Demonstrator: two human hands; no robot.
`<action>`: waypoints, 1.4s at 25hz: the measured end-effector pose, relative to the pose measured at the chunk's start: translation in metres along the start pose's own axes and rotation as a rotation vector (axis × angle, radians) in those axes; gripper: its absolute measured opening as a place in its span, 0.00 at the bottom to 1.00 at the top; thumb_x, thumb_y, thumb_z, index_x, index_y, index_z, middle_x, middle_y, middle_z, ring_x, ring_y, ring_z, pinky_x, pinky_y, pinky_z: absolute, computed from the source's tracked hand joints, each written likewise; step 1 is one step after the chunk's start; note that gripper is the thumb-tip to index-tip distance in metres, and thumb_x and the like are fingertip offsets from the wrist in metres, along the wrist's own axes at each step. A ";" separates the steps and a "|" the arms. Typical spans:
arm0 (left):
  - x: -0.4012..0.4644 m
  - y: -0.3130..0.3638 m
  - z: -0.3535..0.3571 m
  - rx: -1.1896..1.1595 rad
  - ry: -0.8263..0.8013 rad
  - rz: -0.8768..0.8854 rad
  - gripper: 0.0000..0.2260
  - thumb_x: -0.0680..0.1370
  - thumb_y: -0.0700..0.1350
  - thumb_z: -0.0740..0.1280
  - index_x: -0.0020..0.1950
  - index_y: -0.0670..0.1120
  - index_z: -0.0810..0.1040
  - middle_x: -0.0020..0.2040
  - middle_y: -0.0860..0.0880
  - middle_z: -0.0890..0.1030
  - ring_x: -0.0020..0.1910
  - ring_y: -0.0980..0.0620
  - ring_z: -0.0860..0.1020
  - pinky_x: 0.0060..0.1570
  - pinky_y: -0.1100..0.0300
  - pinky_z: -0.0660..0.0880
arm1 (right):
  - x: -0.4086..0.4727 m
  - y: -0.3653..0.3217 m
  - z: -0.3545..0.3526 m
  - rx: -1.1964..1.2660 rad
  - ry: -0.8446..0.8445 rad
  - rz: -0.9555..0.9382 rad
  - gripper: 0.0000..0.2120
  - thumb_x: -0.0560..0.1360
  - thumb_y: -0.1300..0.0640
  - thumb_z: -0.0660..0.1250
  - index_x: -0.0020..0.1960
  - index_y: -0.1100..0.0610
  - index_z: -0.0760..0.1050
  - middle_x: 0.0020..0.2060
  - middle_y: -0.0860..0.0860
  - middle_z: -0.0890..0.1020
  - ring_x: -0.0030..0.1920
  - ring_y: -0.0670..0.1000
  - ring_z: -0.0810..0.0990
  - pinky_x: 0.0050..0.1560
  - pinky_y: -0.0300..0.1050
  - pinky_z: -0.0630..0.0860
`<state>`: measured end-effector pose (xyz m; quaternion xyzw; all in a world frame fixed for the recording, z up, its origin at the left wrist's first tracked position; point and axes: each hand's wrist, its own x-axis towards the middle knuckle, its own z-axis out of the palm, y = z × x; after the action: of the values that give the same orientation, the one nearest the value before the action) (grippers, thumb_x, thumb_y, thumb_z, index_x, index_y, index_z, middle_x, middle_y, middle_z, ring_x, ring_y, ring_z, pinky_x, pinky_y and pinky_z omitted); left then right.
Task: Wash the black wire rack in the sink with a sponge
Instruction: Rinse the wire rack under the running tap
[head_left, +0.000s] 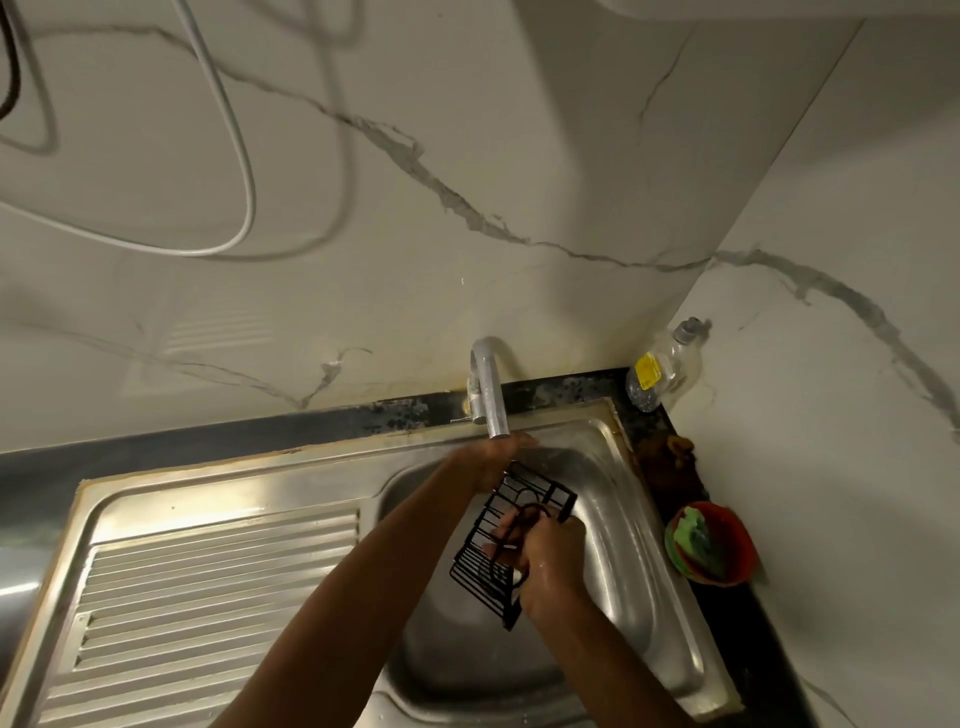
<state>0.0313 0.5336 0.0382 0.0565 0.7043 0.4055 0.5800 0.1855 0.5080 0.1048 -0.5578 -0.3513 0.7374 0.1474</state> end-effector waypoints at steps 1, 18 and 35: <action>0.002 -0.004 0.002 -0.012 0.031 -0.019 0.23 0.81 0.54 0.69 0.69 0.40 0.73 0.58 0.44 0.77 0.54 0.48 0.76 0.56 0.57 0.76 | 0.001 -0.001 -0.005 -0.002 -0.003 -0.002 0.18 0.74 0.74 0.49 0.44 0.67 0.77 0.32 0.63 0.79 0.32 0.59 0.80 0.33 0.53 0.82; -0.024 -0.035 -0.034 -0.133 0.184 0.120 0.17 0.86 0.55 0.59 0.58 0.44 0.79 0.48 0.44 0.83 0.43 0.50 0.81 0.40 0.59 0.78 | 0.096 -0.008 -0.133 0.289 -0.162 0.240 0.23 0.81 0.55 0.49 0.27 0.54 0.64 0.19 0.49 0.63 0.17 0.47 0.62 0.17 0.33 0.58; -0.076 -0.141 -0.055 -0.827 0.360 0.187 0.19 0.82 0.57 0.66 0.58 0.42 0.81 0.32 0.51 0.75 0.28 0.55 0.71 0.24 0.64 0.69 | 0.158 0.013 -0.071 0.074 -0.315 0.064 0.10 0.80 0.59 0.60 0.50 0.57 0.81 0.37 0.51 0.85 0.34 0.47 0.83 0.30 0.36 0.75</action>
<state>0.0638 0.3700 0.0072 -0.1876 0.5645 0.7066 0.3833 0.2003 0.6202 -0.0266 -0.4405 -0.3249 0.8323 0.0874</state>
